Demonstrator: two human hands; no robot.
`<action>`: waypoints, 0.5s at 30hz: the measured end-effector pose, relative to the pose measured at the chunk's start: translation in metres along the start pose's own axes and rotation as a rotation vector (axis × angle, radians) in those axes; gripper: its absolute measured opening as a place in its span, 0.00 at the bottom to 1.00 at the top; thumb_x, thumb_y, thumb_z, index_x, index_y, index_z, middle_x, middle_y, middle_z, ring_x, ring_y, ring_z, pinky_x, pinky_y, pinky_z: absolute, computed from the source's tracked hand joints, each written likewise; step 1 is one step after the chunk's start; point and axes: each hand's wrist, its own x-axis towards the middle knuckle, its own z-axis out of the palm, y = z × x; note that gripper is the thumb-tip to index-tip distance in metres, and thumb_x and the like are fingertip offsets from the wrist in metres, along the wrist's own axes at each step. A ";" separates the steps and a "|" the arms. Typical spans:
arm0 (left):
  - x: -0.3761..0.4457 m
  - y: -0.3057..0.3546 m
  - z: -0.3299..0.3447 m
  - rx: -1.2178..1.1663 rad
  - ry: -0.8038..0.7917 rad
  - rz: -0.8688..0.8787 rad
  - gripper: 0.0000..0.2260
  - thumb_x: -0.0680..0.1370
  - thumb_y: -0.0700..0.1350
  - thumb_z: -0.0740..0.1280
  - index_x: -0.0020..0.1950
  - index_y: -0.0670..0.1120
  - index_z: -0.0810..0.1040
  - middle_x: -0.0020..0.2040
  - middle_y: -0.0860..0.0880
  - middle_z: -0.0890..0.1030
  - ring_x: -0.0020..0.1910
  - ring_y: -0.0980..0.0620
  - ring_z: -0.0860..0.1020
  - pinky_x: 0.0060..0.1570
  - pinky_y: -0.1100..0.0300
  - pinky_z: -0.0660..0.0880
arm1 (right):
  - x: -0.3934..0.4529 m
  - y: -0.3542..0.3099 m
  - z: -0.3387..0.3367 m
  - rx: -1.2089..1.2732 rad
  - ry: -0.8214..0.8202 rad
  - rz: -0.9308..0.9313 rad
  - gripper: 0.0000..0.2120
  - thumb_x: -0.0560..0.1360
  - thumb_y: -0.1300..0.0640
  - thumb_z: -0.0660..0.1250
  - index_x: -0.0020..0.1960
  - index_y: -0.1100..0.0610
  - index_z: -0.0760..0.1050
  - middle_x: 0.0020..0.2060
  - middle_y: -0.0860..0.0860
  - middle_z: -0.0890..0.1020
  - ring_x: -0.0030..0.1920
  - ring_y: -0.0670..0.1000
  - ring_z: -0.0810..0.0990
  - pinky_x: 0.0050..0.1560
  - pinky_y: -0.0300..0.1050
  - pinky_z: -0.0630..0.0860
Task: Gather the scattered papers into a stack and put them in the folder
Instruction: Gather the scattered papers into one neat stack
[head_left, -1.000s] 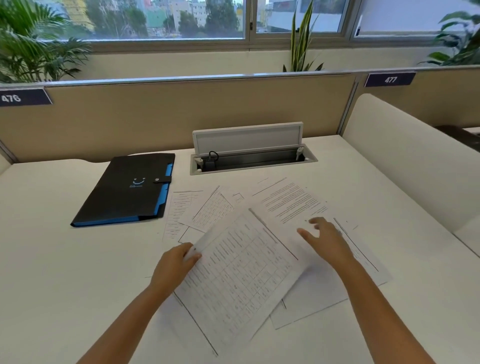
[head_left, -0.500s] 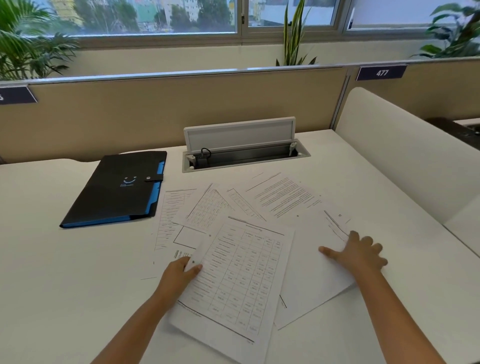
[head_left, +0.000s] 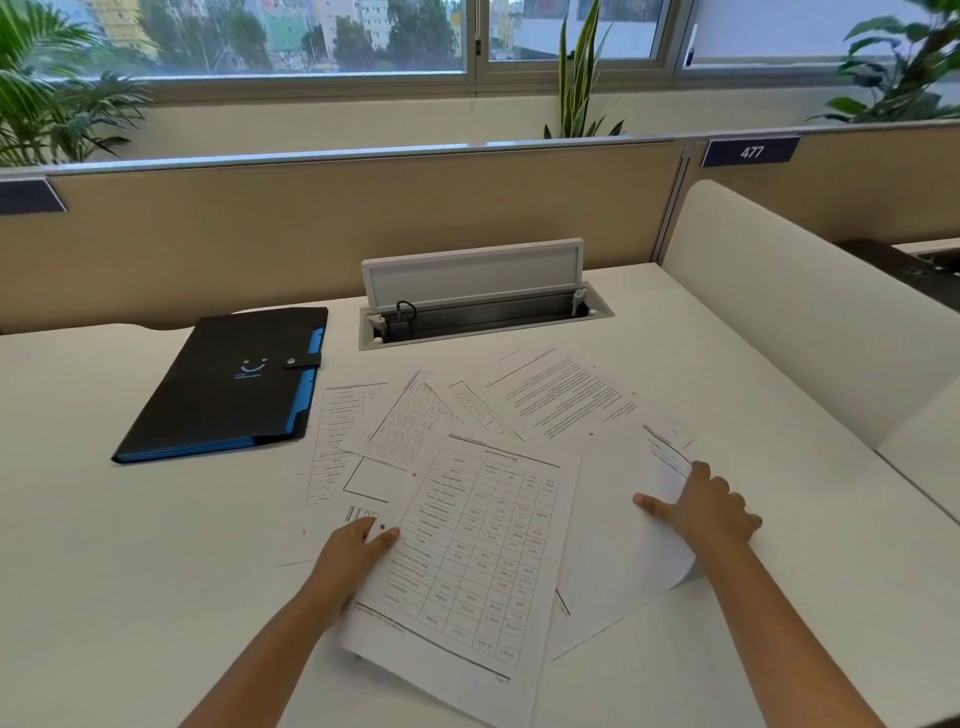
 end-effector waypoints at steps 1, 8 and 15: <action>0.000 0.000 0.000 -0.007 -0.004 -0.007 0.07 0.76 0.46 0.65 0.46 0.44 0.79 0.44 0.45 0.84 0.42 0.46 0.83 0.43 0.52 0.80 | 0.000 0.000 0.000 0.004 -0.002 -0.002 0.43 0.65 0.31 0.66 0.68 0.56 0.58 0.62 0.57 0.72 0.62 0.60 0.71 0.61 0.55 0.66; 0.001 -0.001 -0.001 -0.044 -0.006 -0.029 0.06 0.77 0.45 0.64 0.48 0.45 0.78 0.49 0.47 0.82 0.50 0.47 0.80 0.54 0.52 0.75 | -0.006 0.004 -0.007 0.177 0.003 -0.110 0.31 0.71 0.45 0.69 0.66 0.58 0.61 0.55 0.59 0.79 0.53 0.60 0.78 0.50 0.51 0.73; -0.002 0.001 -0.001 -0.051 0.009 -0.047 0.05 0.76 0.42 0.64 0.48 0.44 0.79 0.51 0.45 0.82 0.51 0.45 0.80 0.59 0.46 0.74 | -0.048 -0.022 -0.060 0.441 0.352 -0.440 0.21 0.76 0.50 0.64 0.66 0.54 0.66 0.53 0.60 0.81 0.48 0.61 0.80 0.41 0.44 0.69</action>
